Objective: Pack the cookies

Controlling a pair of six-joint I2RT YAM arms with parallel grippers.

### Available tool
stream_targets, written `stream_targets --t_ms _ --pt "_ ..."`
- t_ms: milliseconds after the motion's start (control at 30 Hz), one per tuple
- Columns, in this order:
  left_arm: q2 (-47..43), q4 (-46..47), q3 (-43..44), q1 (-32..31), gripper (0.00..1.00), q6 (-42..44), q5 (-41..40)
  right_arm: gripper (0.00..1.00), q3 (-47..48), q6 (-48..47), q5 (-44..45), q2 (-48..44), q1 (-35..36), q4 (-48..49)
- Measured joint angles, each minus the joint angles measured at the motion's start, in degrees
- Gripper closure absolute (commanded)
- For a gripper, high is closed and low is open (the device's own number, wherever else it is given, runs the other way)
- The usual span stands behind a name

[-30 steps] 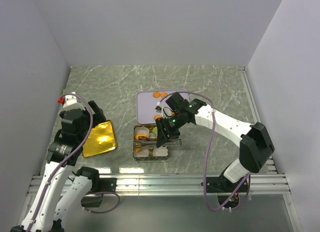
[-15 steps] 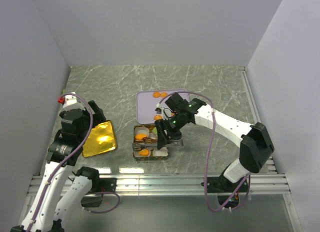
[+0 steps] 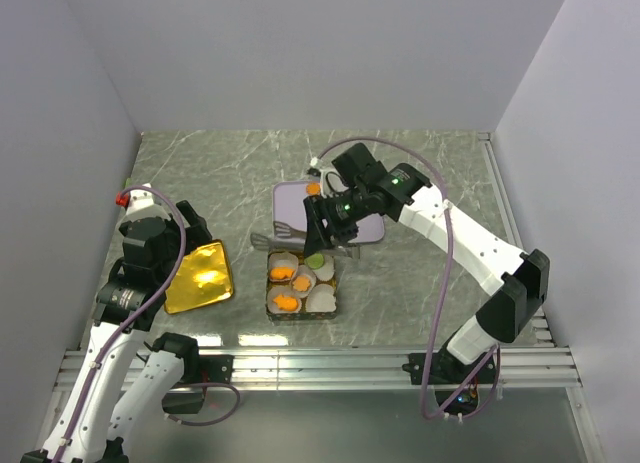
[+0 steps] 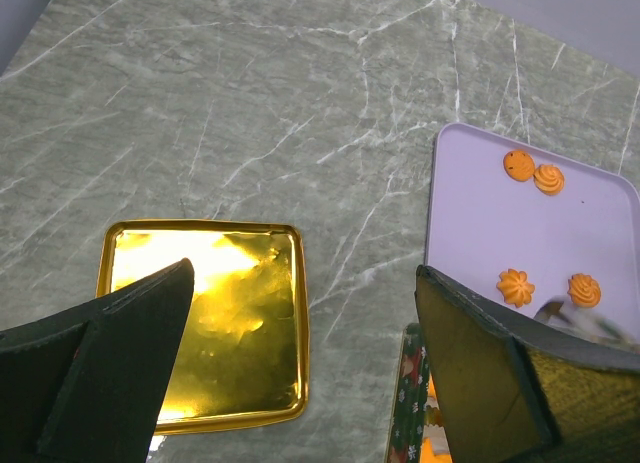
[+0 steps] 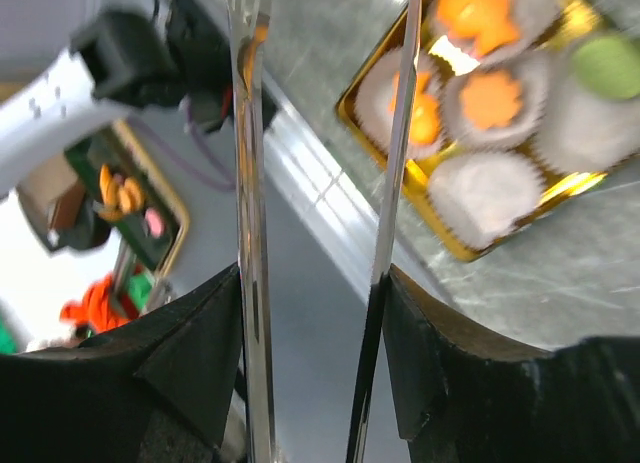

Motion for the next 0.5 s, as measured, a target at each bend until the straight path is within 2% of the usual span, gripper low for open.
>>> stream_targets --t_ms 133,300,400,500 --pt "0.0 0.0 0.0 0.0 0.01 0.0 0.0 0.40 4.0 1.8 7.0 1.4 -1.8 -1.4" --pt "0.0 0.0 0.0 0.0 0.01 0.0 0.0 0.40 9.6 4.1 21.2 4.9 -3.2 -6.1" --pt "0.0 0.0 0.0 0.0 0.01 0.0 0.0 0.40 9.6 5.8 29.0 6.2 -4.5 -9.3" --pt "0.0 0.0 0.0 0.0 0.01 0.0 0.0 0.41 7.4 7.3 33.2 6.7 -6.4 -10.9"
